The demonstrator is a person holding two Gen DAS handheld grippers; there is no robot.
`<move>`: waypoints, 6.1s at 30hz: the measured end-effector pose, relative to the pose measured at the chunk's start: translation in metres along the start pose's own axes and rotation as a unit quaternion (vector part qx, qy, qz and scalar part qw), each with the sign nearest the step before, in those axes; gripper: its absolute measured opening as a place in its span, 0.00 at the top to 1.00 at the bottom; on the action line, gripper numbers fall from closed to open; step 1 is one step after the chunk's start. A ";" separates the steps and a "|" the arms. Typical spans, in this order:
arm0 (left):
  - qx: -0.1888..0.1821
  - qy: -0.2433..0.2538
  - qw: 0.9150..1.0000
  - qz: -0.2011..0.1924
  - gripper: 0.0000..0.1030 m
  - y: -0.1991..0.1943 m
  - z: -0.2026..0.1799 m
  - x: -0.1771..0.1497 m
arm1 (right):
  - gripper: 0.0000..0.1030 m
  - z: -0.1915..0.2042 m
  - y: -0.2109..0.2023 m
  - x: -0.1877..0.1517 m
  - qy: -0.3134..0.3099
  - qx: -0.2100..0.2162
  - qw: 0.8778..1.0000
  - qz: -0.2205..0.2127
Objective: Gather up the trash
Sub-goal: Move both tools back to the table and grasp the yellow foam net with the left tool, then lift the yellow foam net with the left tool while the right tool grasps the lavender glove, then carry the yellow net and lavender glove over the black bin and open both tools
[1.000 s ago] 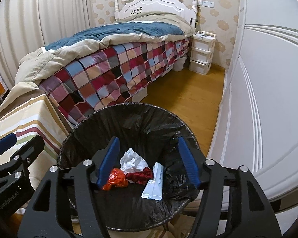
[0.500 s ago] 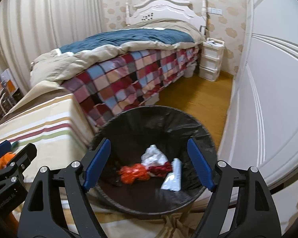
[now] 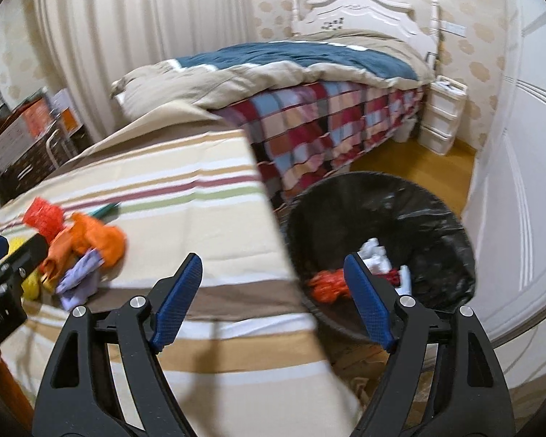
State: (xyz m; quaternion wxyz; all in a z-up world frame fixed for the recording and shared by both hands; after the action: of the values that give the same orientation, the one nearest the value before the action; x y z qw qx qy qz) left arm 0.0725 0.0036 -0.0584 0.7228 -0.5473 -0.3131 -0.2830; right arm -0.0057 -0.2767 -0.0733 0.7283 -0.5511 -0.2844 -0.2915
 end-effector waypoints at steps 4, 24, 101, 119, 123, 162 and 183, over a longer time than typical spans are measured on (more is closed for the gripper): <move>0.022 -0.019 0.999 0.021 0.18 0.014 0.031 -0.011 | 0.24 0.023 0.009 -0.006 -0.017 0.011 1.000 0.017; -0.024 -0.047 0.993 0.109 0.50 0.062 0.077 -0.037 | 0.24 0.101 0.025 -0.023 -0.058 0.074 0.994 0.053; -0.036 -0.063 0.994 0.076 0.57 0.052 0.103 -0.041 | 0.67 0.095 0.033 -0.030 -0.061 0.061 0.993 0.079; -0.065 -0.054 0.996 0.036 0.57 0.008 0.084 -0.030 | 0.67 0.069 0.008 -0.021 -0.044 0.058 0.996 0.046; -0.082 -0.046 0.995 0.015 0.57 -0.009 0.068 -0.018 | 0.67 0.056 -0.002 -0.014 -0.038 0.052 0.997 0.031; -0.193 0.116 0.974 -0.001 0.57 0.000 -0.211 0.021 | 0.67 -0.149 -0.003 0.027 0.062 -0.059 0.996 -0.010; -0.181 0.133 0.975 -0.002 0.33 0.005 -0.243 0.027 | 0.49 -0.181 0.009 0.023 0.083 -0.079 0.993 -0.006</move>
State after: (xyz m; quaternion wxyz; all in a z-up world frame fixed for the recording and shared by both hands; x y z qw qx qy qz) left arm 0.1288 -0.2319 -0.0907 0.6464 -0.6256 -0.1592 -0.4067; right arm 0.0331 -0.4522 -0.1040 0.7017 -0.5792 -0.2025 -0.3621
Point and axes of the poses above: each gripper's, at about its wrist camera, not at the fingertips, and y roughly the way its jaws point, z to its left, x to its top, the point moved 6 cm from there along y, roughly the way its jaws point, and after that the axes turned 13 degrees about x, right-handed, at the moved point
